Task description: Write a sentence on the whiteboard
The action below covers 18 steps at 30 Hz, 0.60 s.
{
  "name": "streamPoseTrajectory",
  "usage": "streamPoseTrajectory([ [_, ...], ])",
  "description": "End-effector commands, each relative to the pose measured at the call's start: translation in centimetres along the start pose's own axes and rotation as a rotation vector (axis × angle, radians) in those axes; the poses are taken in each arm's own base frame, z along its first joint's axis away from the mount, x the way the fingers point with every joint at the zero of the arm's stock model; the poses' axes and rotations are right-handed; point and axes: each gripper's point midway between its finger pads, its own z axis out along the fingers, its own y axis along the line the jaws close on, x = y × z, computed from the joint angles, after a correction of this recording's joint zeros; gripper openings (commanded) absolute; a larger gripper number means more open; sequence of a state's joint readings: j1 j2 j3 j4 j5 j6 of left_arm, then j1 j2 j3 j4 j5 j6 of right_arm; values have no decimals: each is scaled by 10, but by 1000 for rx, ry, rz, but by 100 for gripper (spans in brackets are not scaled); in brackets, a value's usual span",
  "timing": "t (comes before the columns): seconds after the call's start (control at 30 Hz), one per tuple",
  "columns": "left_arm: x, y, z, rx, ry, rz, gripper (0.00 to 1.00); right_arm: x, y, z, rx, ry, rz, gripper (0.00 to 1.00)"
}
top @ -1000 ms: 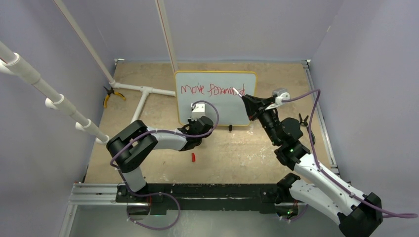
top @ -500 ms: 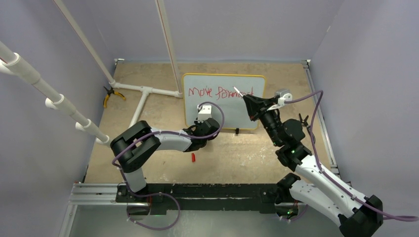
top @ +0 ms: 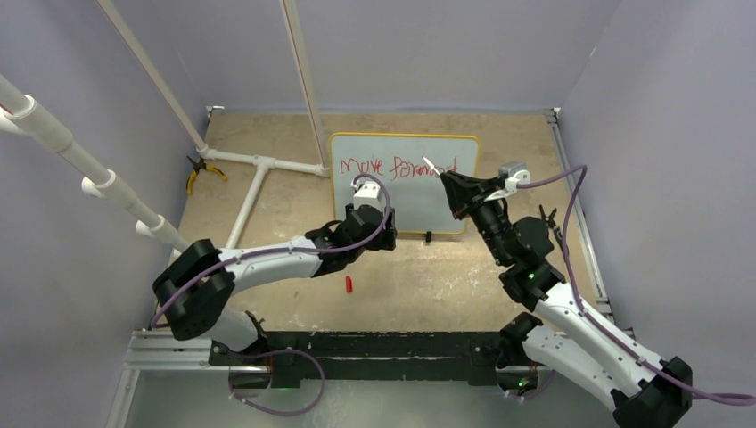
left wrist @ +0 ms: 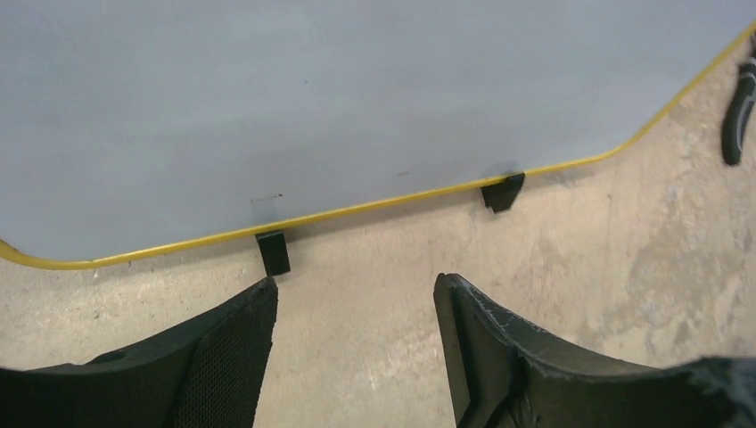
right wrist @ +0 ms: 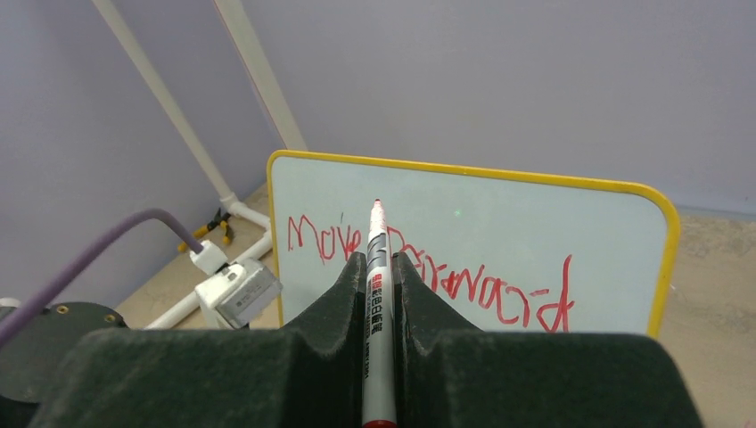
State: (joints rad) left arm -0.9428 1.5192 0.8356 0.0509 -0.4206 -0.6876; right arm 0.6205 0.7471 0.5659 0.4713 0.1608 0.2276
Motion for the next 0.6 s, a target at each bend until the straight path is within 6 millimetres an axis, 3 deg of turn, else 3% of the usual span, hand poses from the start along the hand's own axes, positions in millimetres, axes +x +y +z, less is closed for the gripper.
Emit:
streamPoseTrajectory([
  [0.0, -2, 3, -24, 64, 76, 66, 65, -12, 3, -1, -11, -26, 9, 0],
  [0.4, -93, 38, -62, 180, 73, 127, 65, -8, 2, -3, -7, 2, -2, 0],
  [0.57, -142, 77, -71, 180, 10, 88, 65, -9, 2, -3, -7, 10, -3, 0],
])
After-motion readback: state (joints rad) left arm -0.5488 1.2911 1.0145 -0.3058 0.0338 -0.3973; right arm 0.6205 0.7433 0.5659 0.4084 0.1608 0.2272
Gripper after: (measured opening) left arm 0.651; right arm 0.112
